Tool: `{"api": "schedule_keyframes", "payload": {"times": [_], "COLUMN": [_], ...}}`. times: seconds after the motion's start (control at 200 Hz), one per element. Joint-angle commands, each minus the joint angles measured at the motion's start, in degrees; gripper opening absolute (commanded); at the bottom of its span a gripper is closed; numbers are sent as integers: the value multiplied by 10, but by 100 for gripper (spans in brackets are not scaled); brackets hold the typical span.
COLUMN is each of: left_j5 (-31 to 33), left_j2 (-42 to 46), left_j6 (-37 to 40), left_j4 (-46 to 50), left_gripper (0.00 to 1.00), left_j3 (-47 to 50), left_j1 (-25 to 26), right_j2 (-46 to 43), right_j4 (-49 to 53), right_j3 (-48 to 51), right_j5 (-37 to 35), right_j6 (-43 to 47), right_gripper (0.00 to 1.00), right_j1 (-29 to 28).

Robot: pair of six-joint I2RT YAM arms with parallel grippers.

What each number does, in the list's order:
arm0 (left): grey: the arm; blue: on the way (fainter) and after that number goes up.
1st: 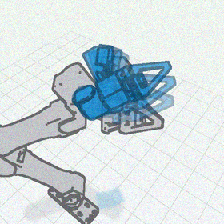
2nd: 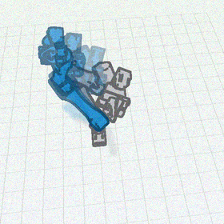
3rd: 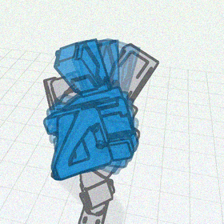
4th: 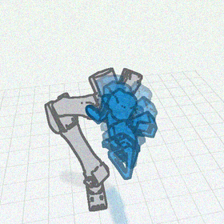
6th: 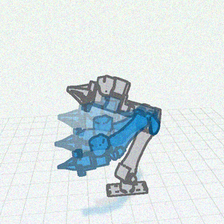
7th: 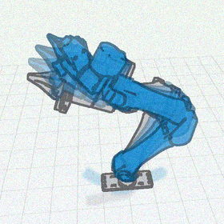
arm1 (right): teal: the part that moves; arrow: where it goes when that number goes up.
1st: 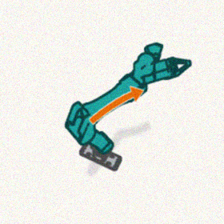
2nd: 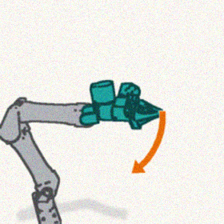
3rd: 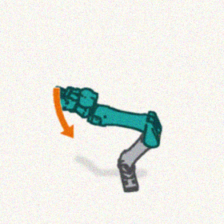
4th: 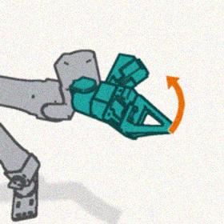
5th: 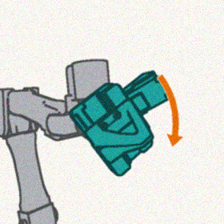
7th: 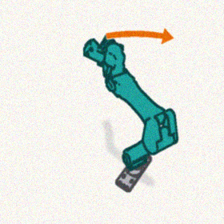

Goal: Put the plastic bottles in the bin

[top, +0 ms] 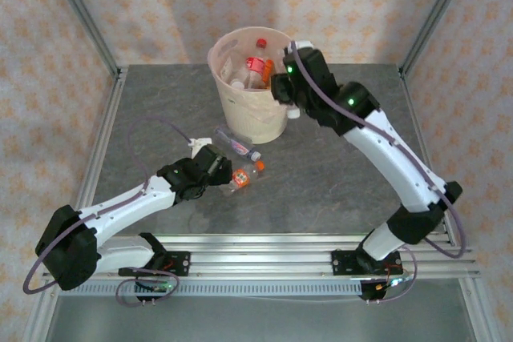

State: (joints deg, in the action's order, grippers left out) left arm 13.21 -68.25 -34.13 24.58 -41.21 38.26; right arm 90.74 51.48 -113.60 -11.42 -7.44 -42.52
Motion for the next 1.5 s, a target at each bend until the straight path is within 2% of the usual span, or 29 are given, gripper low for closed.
{"api": "schedule_keyframes", "payload": {"times": [0.0,0.325,0.505,0.746,0.861,1.041,1.151,1.211,1.496], "left_j5": [-15,-33,-60,-89,-97,-117,-133,-137,-121], "left_j2": [10,4,-4,-31,-36,-43,-55,-61,-68], "left_j6": [21,32,75,117,120,160,208,238,294], "left_j4": [-18,-31,-47,-29,-33,-36,-24,-18,-2], "left_gripper": [100,100,100,100,100,100,100,100,100], "left_j3": [-19,-20,-21,-42,-45,-51,-65,-72,-77], "left_j1": [-1,-1,-1,0,1,1,1,1,1], "right_j2": [54,226,319,366,376,381,376,369,312], "right_j4": [3,8,33,40,47,56,60,61,90], "right_j3": [-70,-278,-398,-414,-414,-416,-422,-424,-424], "right_j5": [61,91,99,110,119,124,124,122,73], "right_j6": [28,76,98,117,121,124,123,122,112], "right_gripper": [35,33,33,38,47,81,96,100,99], "right_j1": [34,60,65,68,69,70,70,70,70]}}
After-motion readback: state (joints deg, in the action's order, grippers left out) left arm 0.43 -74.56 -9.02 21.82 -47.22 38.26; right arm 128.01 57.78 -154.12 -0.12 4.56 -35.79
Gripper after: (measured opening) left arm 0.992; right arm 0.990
